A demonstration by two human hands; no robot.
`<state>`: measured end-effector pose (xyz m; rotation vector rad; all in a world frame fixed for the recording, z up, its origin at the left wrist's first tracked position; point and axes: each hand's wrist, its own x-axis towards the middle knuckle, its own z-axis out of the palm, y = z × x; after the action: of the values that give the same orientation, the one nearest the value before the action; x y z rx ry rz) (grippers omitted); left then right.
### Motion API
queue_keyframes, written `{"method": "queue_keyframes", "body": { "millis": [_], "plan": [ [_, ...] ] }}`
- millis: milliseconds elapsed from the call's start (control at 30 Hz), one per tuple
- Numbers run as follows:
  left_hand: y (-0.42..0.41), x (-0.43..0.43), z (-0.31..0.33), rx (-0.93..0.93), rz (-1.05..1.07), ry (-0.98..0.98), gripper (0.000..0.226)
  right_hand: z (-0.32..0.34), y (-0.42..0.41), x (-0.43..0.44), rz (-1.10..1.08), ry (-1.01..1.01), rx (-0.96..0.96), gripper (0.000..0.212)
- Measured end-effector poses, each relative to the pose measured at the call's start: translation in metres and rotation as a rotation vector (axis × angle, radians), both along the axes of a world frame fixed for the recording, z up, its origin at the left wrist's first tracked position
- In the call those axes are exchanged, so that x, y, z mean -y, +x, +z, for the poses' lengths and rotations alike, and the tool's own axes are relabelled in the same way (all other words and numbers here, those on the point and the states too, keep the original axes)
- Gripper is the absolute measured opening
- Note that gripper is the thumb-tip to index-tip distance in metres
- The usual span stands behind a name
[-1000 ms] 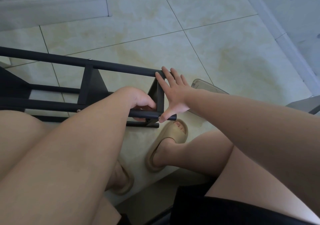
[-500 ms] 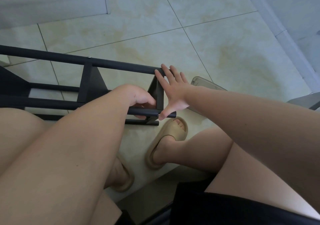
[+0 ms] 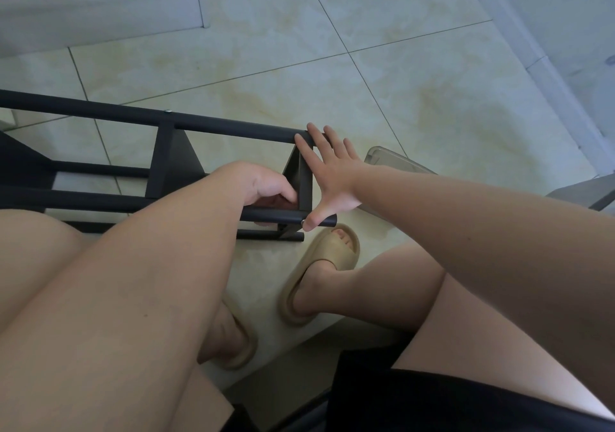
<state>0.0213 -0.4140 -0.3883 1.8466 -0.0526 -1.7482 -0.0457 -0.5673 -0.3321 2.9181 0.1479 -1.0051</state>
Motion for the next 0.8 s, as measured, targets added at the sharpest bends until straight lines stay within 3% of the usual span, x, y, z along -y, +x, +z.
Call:
{"method": "queue_keyframes", "body": {
  "millis": [200,333,500,800],
  "plan": [
    [-0.0014,0.0031,0.0011,0.092,-0.089,0.019,0.035,0.0008,0.0005,0.0009,0.003,0.000,-0.002,0.161],
    [-0.0012,0.0018,0.0002,0.077,-0.076,-0.055,0.016,-0.0005,0.0007,0.0015,0.002,0.007,-0.002,0.162],
    [-0.0031,0.0005,0.0013,0.042,-0.043,-0.108,0.020,-0.0007,0.0006,0.0017,0.000,0.008,-0.001,0.162],
    [-0.0040,0.0038,0.0051,0.130,-0.097,0.024,0.021,0.0017,0.0006,0.0007,0.003,-0.002,-0.001,0.161]
  ]
}}
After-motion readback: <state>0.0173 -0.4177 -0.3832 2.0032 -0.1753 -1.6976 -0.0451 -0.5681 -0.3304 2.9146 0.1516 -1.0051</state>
